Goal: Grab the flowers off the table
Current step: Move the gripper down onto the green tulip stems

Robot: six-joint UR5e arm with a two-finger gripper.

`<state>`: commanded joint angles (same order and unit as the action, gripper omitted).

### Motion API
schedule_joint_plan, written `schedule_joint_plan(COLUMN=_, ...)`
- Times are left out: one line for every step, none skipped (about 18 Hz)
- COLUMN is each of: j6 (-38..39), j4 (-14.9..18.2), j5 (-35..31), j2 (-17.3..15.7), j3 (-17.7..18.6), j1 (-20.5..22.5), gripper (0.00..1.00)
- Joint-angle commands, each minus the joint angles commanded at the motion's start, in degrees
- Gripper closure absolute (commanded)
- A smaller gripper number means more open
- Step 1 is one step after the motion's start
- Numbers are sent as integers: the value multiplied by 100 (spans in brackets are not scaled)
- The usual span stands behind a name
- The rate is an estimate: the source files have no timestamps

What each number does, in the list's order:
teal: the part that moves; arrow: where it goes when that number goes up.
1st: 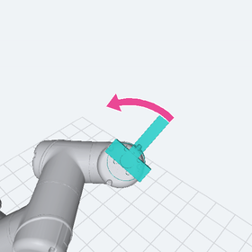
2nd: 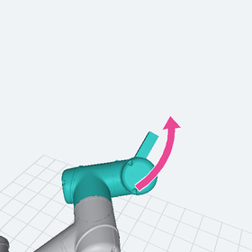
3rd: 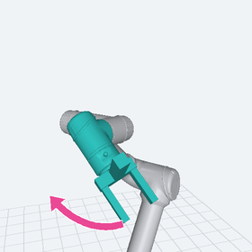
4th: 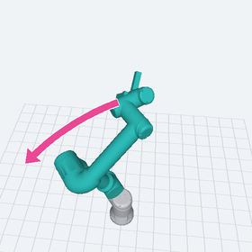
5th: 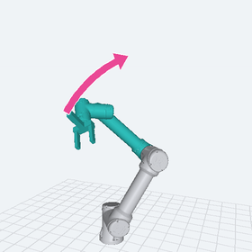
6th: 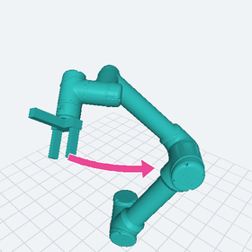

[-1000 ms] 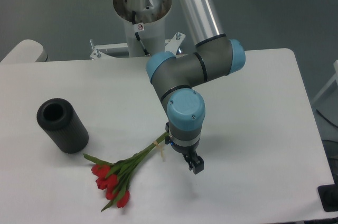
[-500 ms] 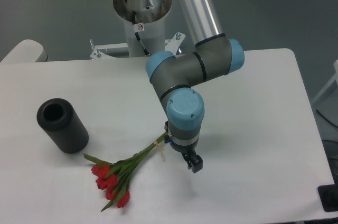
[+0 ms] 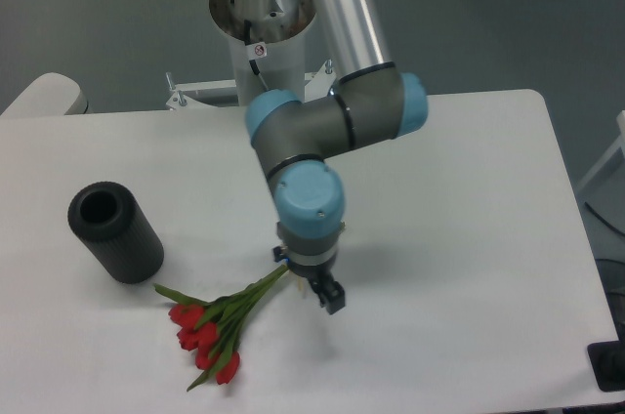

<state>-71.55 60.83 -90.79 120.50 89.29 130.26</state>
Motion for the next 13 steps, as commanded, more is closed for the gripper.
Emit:
schedule_joint_plan(j6=105, j4=-201, j5=0, j2=-9, j3=114, j1=-18, gripper=0)
schedule_joint_plan(j6=228, j4=-430, j5=-9, j2=-9, j3=263, j1=-44, gripper=0)
schedule_joint_plan(j6=308, j4=-675, j5=-9, j2=-26, j3=395, j1=-53, gripper=0)
schedule_joint_plan(j6=335, j4=-835, j5=-9, j2=-35, j3=492, j1=-62, gripper=0)
schedule_joint_plan(j6=361, j4=-888, j5=-9, j2=-35, j3=528, j1=-71, gripper=0)
schedule_joint_plan(j6=457, j4=-889, j5=0, j2=-26, j3=537, j1=-79, gripper=0)
schedule_joint_plan(j6=632, j4=-889, j5=0, j2=-18, j3=537, j1=-140, gripper=0)
schedule_joint_plan(j6=877, j4=-898, j5=0, j2=9, j3=528, j1=-211, gripper=0)
schedule_joint_plan(j6=1054, j4=-906, j5=0, j2=44, j3=519, j1=-229, gripper=0)
schedule_joint_plan(j6=1108, j4=-906, j5=0, j2=61, j3=511, j1=-255, gripper=0)
schedule_joint_plan(j6=1126, j4=-906, j5=0, j2=105, j3=502, j1=-273, gripper=0)
schedule_joint_plan(j6=1126, j4=-906, j5=0, j2=132, j3=519, j1=-282, gripper=0)
schedule_joint_plan(j6=1143, j4=-906, j5=-9, j2=158, j3=511, j1=-308, gripper=6)
